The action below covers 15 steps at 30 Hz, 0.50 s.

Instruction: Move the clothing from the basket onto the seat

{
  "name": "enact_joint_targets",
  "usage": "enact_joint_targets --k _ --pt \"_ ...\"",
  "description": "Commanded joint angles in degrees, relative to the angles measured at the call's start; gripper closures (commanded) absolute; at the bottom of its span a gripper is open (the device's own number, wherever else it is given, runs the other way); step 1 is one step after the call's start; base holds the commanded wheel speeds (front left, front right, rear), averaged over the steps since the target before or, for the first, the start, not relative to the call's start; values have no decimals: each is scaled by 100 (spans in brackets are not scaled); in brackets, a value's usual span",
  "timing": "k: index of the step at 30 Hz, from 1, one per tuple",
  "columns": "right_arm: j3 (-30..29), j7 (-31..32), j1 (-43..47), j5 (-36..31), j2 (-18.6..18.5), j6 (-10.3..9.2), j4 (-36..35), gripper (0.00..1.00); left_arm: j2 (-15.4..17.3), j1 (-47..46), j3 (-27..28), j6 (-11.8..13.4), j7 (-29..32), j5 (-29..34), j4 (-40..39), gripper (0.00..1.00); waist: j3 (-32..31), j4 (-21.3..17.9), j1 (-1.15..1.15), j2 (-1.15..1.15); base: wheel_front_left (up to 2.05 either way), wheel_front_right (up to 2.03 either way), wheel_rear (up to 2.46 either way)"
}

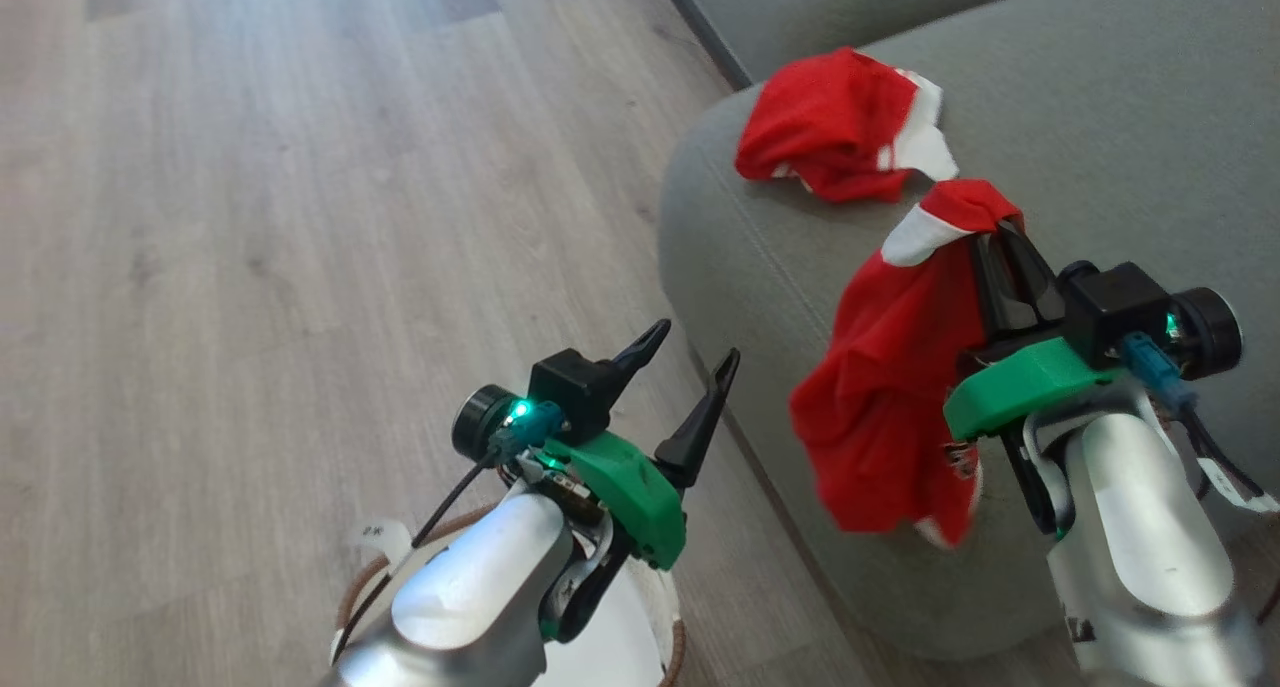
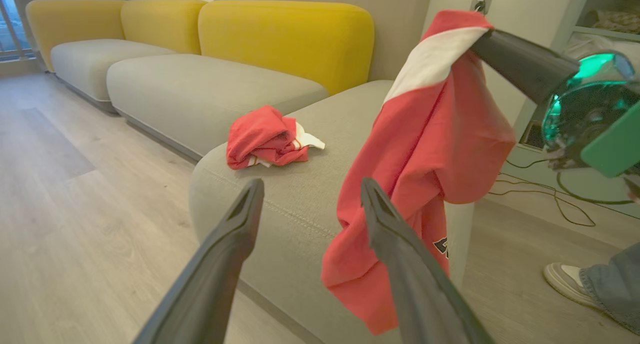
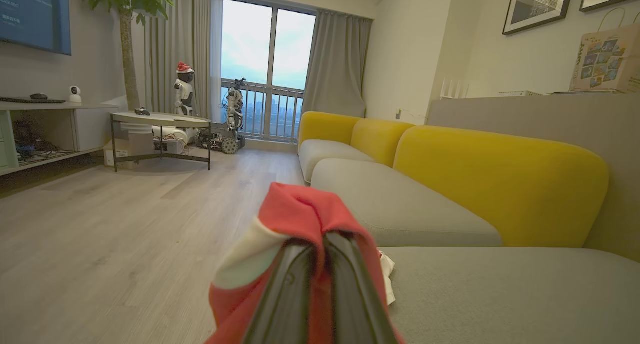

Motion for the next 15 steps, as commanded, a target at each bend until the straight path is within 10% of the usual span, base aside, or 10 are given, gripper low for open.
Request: enact_joint_targets --k 1,15 --pt "145 11 -208 35 -13 -2 -236 100 45 -196 238 12 -77 69 -195 0 127 -171 0 0 0 0 0" --pt "244 77 -1074 238 -334 -2 273 100 79 -49 535 73 -78 443 -488 0 522 -245 0 0 0 0 0"
